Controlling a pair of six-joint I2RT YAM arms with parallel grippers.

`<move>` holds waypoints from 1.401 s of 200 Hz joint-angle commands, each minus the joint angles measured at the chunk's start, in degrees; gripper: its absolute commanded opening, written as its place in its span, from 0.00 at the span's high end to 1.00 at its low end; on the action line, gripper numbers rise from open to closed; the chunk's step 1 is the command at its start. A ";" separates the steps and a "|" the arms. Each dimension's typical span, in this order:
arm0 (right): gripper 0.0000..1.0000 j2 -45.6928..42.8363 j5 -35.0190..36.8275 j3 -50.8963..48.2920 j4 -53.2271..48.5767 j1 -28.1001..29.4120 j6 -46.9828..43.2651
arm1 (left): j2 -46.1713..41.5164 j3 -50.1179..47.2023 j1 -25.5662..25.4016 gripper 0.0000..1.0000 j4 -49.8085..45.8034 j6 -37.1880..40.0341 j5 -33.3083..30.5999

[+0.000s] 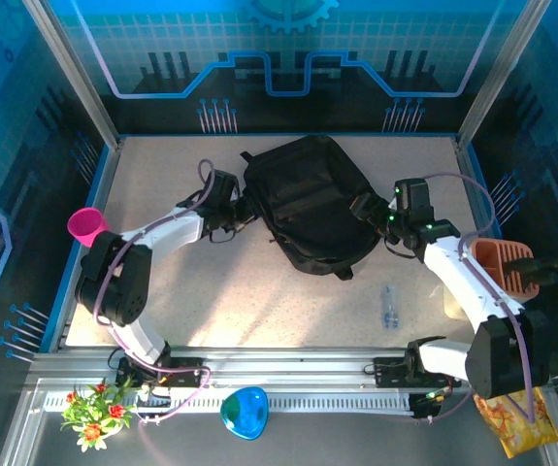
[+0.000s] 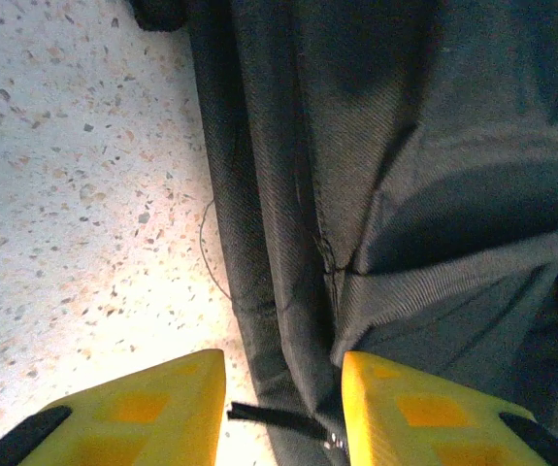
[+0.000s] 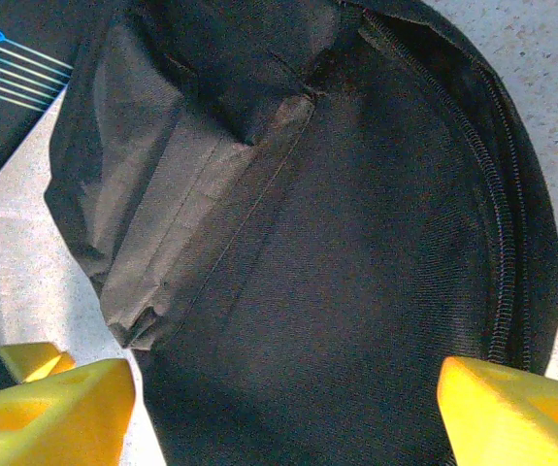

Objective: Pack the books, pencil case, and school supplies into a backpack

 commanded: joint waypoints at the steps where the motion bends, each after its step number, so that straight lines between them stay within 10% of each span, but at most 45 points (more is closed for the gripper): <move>1: 0.18 0.08 -0.85 -2.00 -0.27 0.73 0.70 | 4.21 2.94 0.32 0.63 3.16 -3.43 4.06; 77: 0.19 0.05 -1.09 -3.80 -0.31 0.74 0.61 | 12.47 6.74 0.46 0.65 9.07 -4.43 8.77; 149: 0.24 2.23 0.26 -4.97 -2.61 0.85 -0.17 | 13.15 6.91 0.61 0.94 9.48 -4.19 9.59; 280: 0.41 15.75 -0.73 -1.06 1.17 2.13 -5.33 | -5.83 -5.81 0.93 1.00 10.09 -1.47 4.08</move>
